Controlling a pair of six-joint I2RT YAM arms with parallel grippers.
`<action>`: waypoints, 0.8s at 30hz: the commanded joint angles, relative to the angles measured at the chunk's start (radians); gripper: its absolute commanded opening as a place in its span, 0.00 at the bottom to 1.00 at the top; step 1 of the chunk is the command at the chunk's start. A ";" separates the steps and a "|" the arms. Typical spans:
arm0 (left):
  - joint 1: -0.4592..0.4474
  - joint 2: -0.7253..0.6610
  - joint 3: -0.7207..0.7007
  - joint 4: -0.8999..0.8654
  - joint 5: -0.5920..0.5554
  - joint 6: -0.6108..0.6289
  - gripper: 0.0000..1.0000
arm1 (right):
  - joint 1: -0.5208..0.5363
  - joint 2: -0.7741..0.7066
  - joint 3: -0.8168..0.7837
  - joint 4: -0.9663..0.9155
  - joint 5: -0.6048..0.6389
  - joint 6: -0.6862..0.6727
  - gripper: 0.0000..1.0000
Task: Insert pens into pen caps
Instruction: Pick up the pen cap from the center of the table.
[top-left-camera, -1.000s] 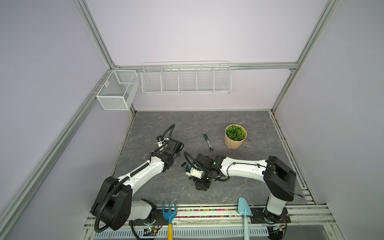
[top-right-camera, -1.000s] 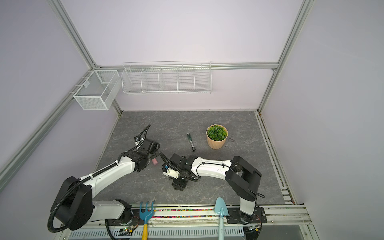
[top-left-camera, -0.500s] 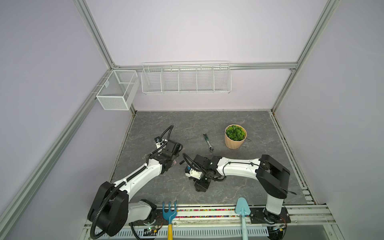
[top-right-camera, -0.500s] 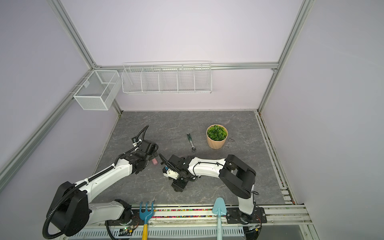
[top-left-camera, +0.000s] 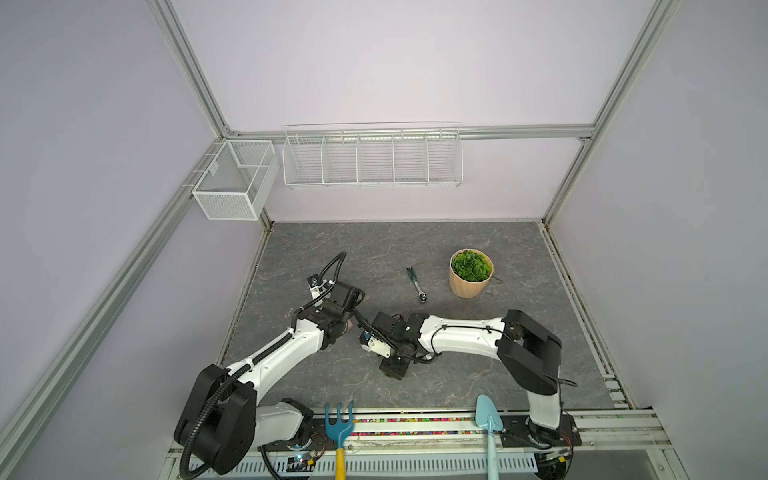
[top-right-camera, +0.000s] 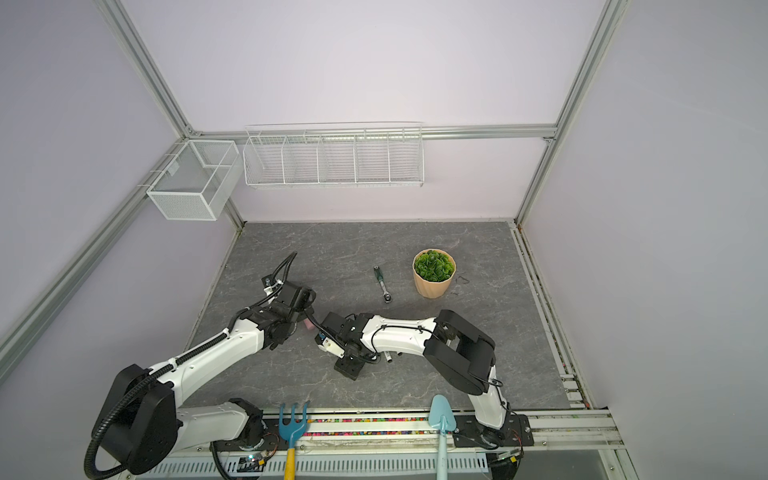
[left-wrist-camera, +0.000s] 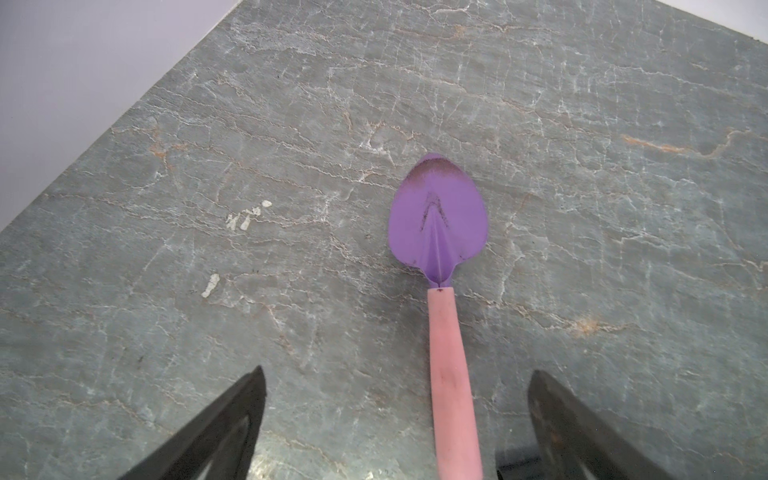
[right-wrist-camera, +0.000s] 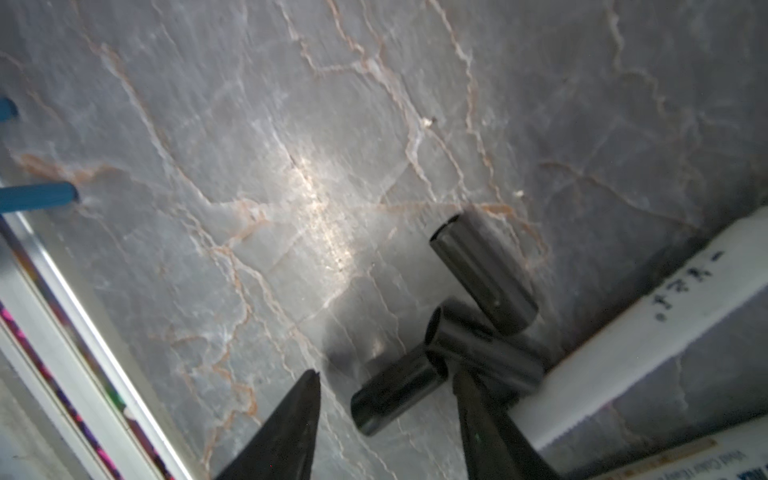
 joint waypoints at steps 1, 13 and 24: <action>0.004 -0.023 -0.022 0.014 -0.038 -0.011 0.97 | 0.009 0.068 -0.005 -0.044 0.095 0.007 0.49; 0.011 -0.039 -0.032 0.012 -0.043 -0.011 0.97 | 0.014 0.109 0.014 -0.026 0.174 0.033 0.33; 0.014 -0.031 -0.034 0.021 -0.031 -0.004 0.97 | 0.015 0.145 0.054 -0.050 0.181 0.032 0.34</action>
